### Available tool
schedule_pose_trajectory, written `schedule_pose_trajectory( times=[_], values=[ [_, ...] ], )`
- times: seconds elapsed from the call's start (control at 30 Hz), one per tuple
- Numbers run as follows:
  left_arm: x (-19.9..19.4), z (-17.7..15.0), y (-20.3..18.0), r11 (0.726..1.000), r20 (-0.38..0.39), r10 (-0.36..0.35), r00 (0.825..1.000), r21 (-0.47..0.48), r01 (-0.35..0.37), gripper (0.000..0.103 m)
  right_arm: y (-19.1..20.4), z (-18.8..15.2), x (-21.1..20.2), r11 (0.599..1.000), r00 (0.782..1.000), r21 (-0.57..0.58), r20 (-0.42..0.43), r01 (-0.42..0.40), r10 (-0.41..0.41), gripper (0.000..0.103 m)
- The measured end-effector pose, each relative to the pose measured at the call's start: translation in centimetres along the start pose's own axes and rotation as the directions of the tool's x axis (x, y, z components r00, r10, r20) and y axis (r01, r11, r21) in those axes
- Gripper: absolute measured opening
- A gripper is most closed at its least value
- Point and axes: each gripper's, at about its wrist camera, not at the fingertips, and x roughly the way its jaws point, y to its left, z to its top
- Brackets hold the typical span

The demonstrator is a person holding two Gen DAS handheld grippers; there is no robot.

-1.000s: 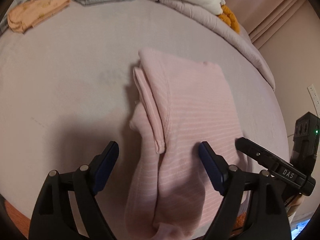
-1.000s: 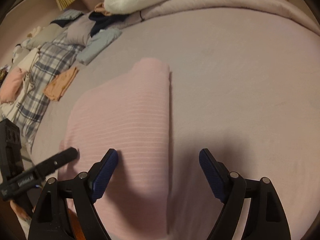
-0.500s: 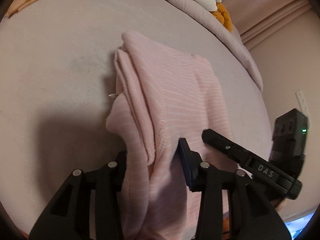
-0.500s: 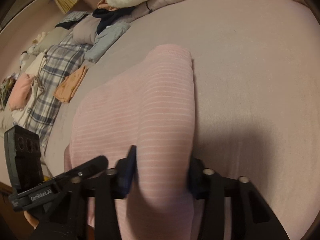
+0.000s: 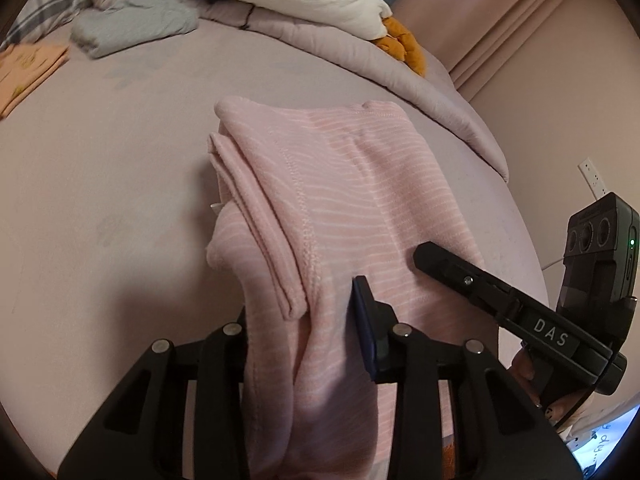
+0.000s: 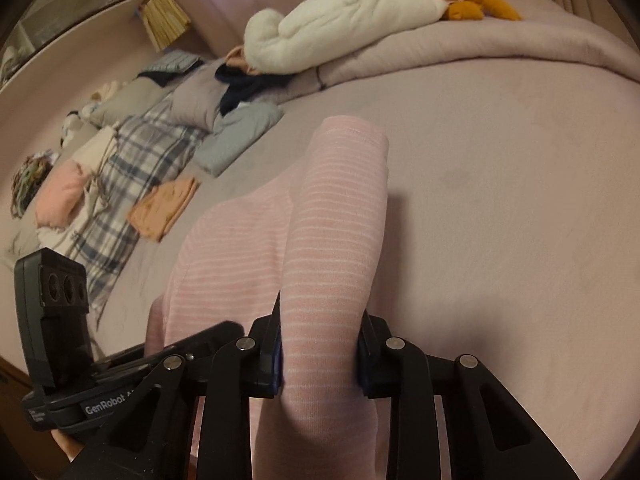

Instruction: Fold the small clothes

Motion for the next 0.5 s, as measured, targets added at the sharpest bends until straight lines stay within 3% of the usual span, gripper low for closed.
schedule_pose_trajectory(
  times=[0.2,0.4,0.5],
  values=[
    [2.3,0.8,-0.5,0.999,-0.032,0.022,0.999,0.031,-0.021,0.035,-1.4,0.5,0.9,0.998,0.998,0.03,0.007,0.058,-0.058,0.03],
    [3.9,0.7,-0.2,0.997,-0.066,0.061,0.996,0.044,-0.058,0.033,-3.2,0.2,2.2,0.993,0.995,0.081,-0.054,0.082,-0.078,0.03],
    [3.6,0.7,-0.4,0.995,-0.051,0.085,0.995,0.057,-0.082,0.046,-3.5,0.1,2.0,0.991,0.993,0.089,-0.066,0.104,-0.098,0.036]
  ],
)
